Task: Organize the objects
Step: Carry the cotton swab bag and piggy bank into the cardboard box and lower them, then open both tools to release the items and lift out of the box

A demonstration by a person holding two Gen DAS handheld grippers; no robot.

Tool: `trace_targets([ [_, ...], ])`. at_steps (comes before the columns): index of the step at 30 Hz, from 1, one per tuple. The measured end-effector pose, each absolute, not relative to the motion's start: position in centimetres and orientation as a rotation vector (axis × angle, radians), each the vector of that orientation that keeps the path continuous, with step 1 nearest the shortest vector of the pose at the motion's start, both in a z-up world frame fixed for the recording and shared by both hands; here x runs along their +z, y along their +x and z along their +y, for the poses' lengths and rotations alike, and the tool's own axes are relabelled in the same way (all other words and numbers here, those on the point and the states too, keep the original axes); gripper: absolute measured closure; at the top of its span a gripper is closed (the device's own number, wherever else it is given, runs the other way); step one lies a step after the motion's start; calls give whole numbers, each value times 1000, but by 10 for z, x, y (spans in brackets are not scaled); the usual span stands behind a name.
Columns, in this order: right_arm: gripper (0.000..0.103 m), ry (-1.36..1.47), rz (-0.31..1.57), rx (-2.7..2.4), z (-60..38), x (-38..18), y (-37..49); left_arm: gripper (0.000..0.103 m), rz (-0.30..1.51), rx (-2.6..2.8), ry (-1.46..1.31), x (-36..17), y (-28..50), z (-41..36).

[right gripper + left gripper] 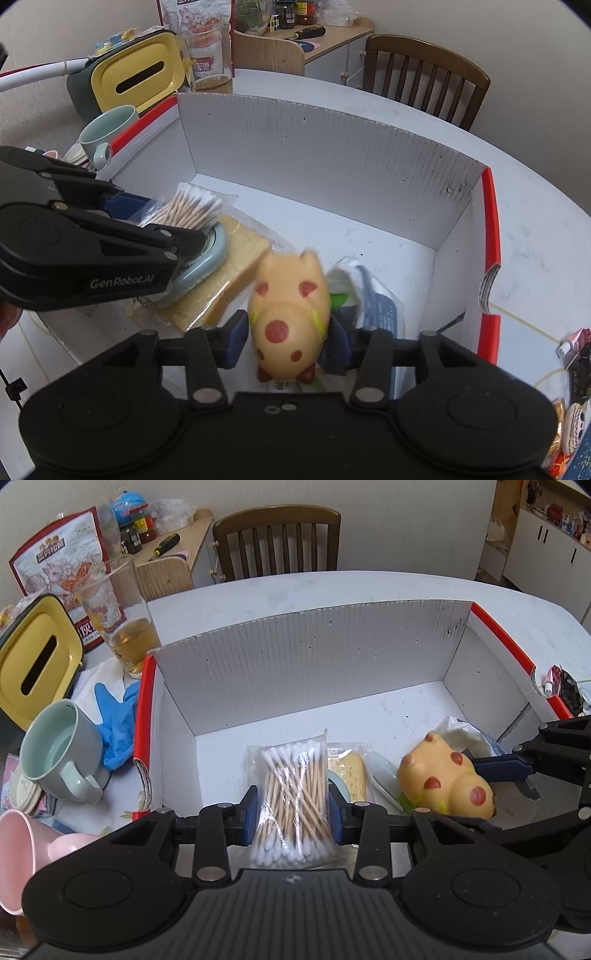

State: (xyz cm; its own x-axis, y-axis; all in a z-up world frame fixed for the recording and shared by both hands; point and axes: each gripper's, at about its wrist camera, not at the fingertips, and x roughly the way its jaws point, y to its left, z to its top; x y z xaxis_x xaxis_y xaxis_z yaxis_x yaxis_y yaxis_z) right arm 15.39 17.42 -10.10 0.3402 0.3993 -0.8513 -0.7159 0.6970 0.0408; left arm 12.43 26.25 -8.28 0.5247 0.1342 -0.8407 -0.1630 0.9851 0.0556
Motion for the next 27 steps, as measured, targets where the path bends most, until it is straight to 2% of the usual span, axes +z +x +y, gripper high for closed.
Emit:
trace_targets([
  [4, 41, -375, 973, 753, 173, -98, 152, 58, 1007, 172, -42, -82, 123, 263],
  [8, 41, -360, 965, 763, 167, -94, 148, 52, 1000, 169, -35, -80, 120, 259],
  [27, 40, -206, 871, 806, 102, -38, 133, 52, 891, 170, -105, -40, 84, 236],
])
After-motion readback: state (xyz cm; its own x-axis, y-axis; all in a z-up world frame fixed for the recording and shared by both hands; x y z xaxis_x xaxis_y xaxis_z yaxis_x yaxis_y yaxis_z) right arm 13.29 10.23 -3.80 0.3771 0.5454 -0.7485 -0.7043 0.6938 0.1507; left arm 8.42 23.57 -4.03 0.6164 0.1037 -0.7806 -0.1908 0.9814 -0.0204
